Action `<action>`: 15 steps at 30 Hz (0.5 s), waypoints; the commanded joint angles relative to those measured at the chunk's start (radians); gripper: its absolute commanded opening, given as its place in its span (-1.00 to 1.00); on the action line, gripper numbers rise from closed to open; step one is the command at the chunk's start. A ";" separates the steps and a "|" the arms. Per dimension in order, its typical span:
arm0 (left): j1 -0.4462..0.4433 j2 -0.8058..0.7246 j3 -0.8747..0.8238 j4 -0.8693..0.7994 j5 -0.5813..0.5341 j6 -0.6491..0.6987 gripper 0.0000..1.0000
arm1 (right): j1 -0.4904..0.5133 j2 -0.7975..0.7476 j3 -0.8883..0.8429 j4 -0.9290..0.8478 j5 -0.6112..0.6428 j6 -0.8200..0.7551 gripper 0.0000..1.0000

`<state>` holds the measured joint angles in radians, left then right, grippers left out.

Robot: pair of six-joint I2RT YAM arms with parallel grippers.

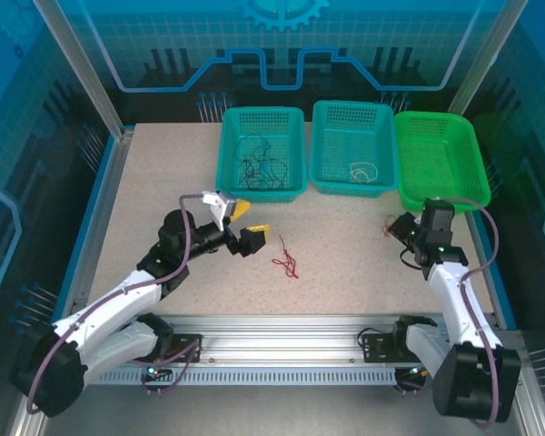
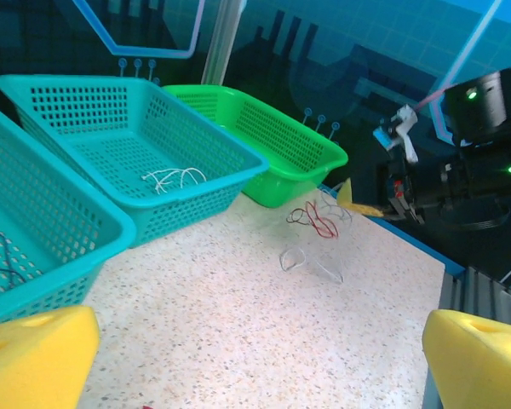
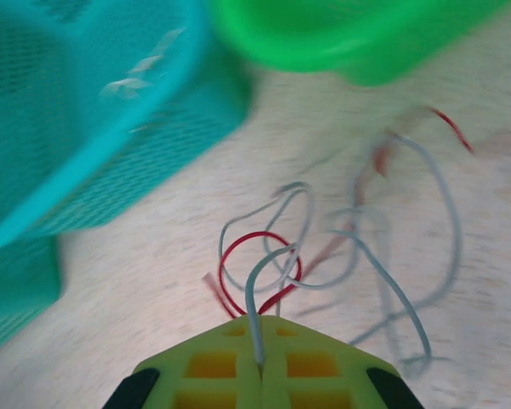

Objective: Untangle the cables

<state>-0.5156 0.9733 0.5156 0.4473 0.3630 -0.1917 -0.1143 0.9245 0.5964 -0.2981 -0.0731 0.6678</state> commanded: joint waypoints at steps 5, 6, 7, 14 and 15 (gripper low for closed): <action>-0.080 0.154 0.117 0.059 -0.046 -0.171 0.97 | 0.252 -0.027 0.101 0.011 -0.292 -0.191 -1.00; -0.095 0.186 0.124 0.077 -0.058 -0.196 0.97 | 0.284 -0.017 0.111 0.008 -0.311 -0.200 -1.00; -0.106 0.214 0.132 0.088 -0.070 -0.221 0.97 | 0.309 -0.007 0.121 0.010 -0.332 -0.208 -1.00; -0.186 0.452 0.279 0.011 -0.132 -0.324 0.77 | 0.449 0.042 0.153 0.040 -0.425 -0.262 -1.00; -0.192 0.487 0.298 0.006 -0.143 -0.346 0.77 | 0.457 0.041 0.152 0.053 -0.438 -0.261 -1.00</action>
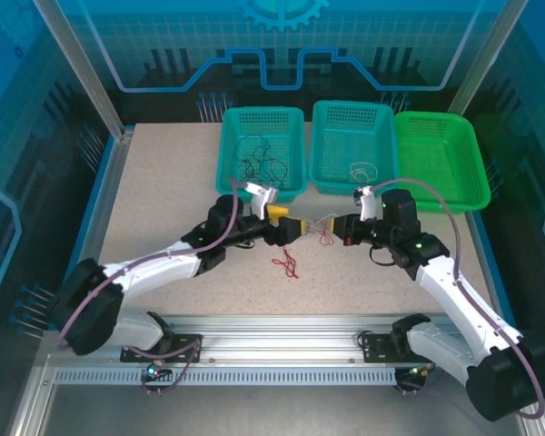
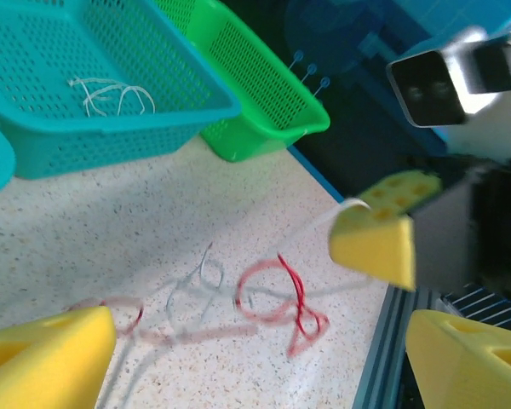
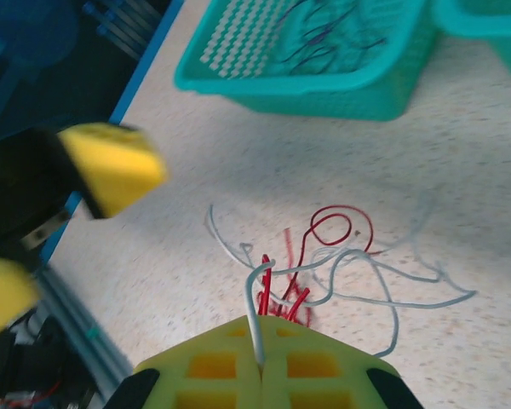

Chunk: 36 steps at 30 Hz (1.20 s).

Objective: Untangle the cables

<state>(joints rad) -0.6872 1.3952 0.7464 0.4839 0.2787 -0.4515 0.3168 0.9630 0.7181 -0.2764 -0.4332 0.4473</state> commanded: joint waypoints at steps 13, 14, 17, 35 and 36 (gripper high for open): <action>-0.043 0.388 0.091 0.127 0.032 -0.079 -1.00 | -0.019 -0.156 0.029 0.062 0.091 0.106 -1.00; -0.042 0.390 0.082 0.119 0.016 -0.078 -1.00 | -0.045 -0.175 0.030 0.058 0.093 0.127 -1.00; -0.039 0.386 0.060 0.080 -0.036 -0.065 -1.00 | -0.126 -0.233 0.037 0.045 0.105 0.184 -1.00; -0.062 0.329 0.007 0.702 0.242 0.065 0.55 | -0.137 -0.276 0.095 0.087 0.040 0.227 -1.00; -0.071 0.357 0.031 0.731 0.254 0.062 0.66 | -0.122 -0.275 0.101 0.089 0.051 0.232 -1.00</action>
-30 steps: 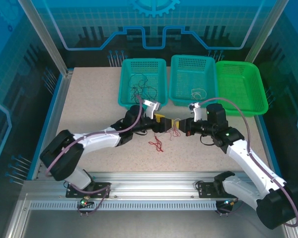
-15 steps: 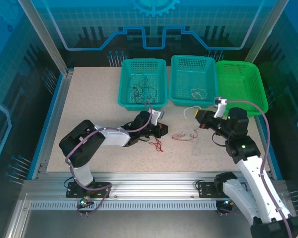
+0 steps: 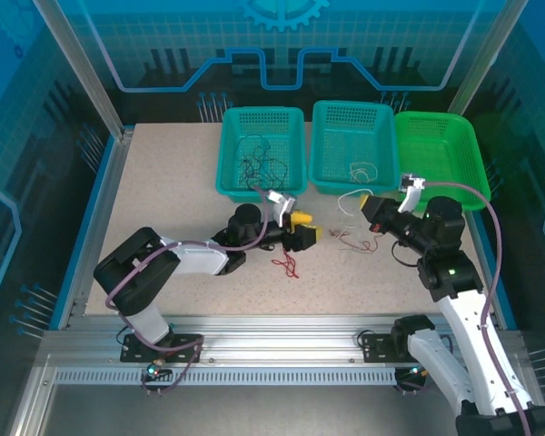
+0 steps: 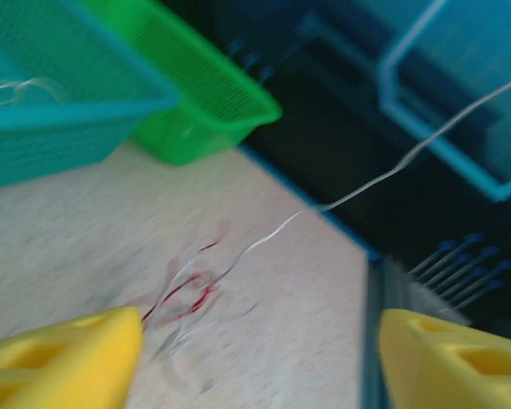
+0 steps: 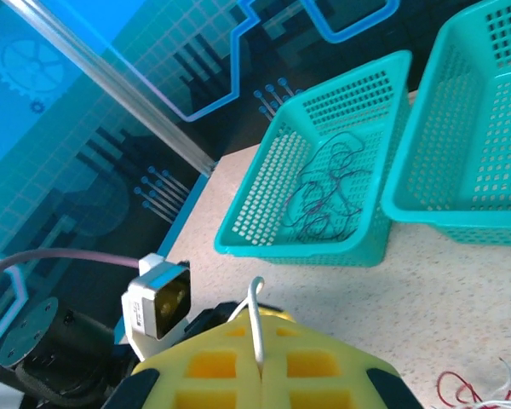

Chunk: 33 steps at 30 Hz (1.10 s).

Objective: Untangle the cables

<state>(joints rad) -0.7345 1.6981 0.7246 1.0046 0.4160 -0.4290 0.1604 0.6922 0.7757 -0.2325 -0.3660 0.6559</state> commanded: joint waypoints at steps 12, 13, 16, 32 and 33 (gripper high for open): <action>-0.140 0.317 0.270 0.218 0.050 0.133 -0.13 | 0.130 0.047 0.225 0.004 0.124 0.114 -1.00; -0.147 0.307 0.258 0.216 0.034 0.151 -0.55 | 0.130 0.047 0.235 -0.013 0.140 0.115 -1.00; -0.151 0.249 0.217 0.240 -0.006 0.159 -1.00 | 0.131 0.044 0.227 -0.061 0.214 0.114 -1.00; -0.151 0.016 0.169 -0.055 -0.008 0.326 -1.00 | -0.063 -0.079 -0.143 -0.376 0.445 0.101 -0.14; -0.151 0.012 0.168 -0.083 -0.004 0.350 -1.00 | -0.063 -0.108 -0.140 -0.367 0.424 0.051 -0.11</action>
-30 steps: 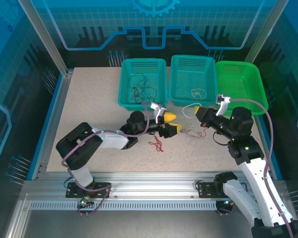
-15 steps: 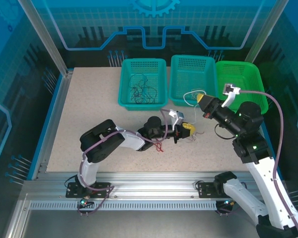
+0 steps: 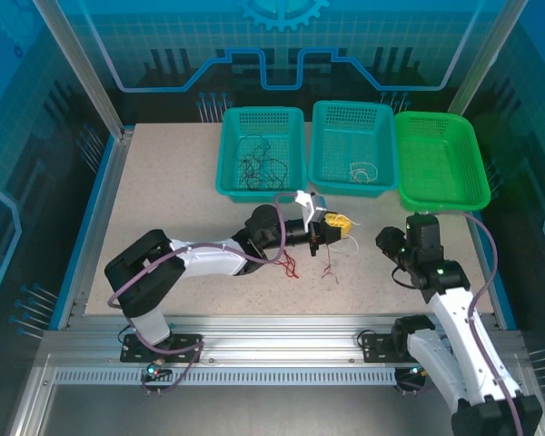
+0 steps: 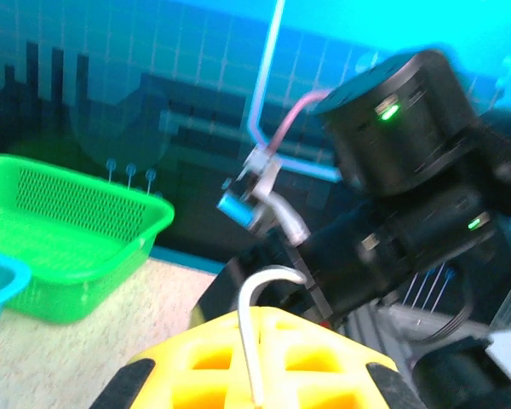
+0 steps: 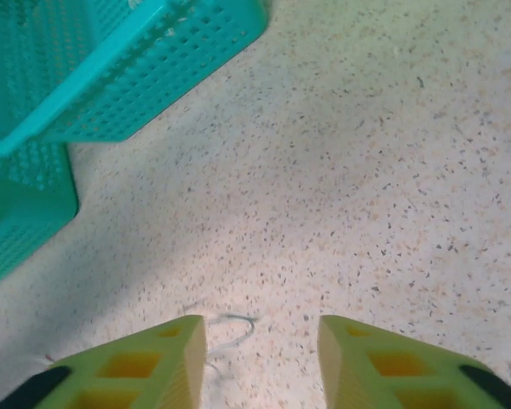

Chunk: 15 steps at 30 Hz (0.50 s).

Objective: Untangle the cables

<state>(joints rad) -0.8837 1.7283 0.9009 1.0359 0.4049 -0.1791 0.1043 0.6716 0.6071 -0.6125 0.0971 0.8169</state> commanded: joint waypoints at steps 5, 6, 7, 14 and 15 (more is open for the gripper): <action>-0.001 -0.060 0.007 -0.317 0.003 0.261 -1.00 | 0.006 -0.198 0.014 0.155 -0.400 -0.328 0.02; -0.002 -0.067 0.010 -0.351 -0.005 0.290 -1.00 | 0.010 -0.201 0.010 0.175 -0.471 -0.350 0.01; -0.002 -0.077 0.012 -0.389 -0.007 0.322 -1.00 | 0.020 -0.204 0.007 0.196 -0.540 -0.376 0.01; 0.000 -0.156 0.033 -0.613 -0.007 0.497 -1.00 | 0.105 -0.233 -0.047 0.295 -0.456 -0.493 0.10; 0.000 -0.163 0.040 -0.644 -0.015 0.511 -1.00 | 0.115 -0.247 -0.069 0.332 -0.460 -0.504 0.14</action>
<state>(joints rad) -0.8837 1.6073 0.9028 0.5266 0.3996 0.2142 0.1940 0.4568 0.5816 -0.3885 -0.3435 0.3977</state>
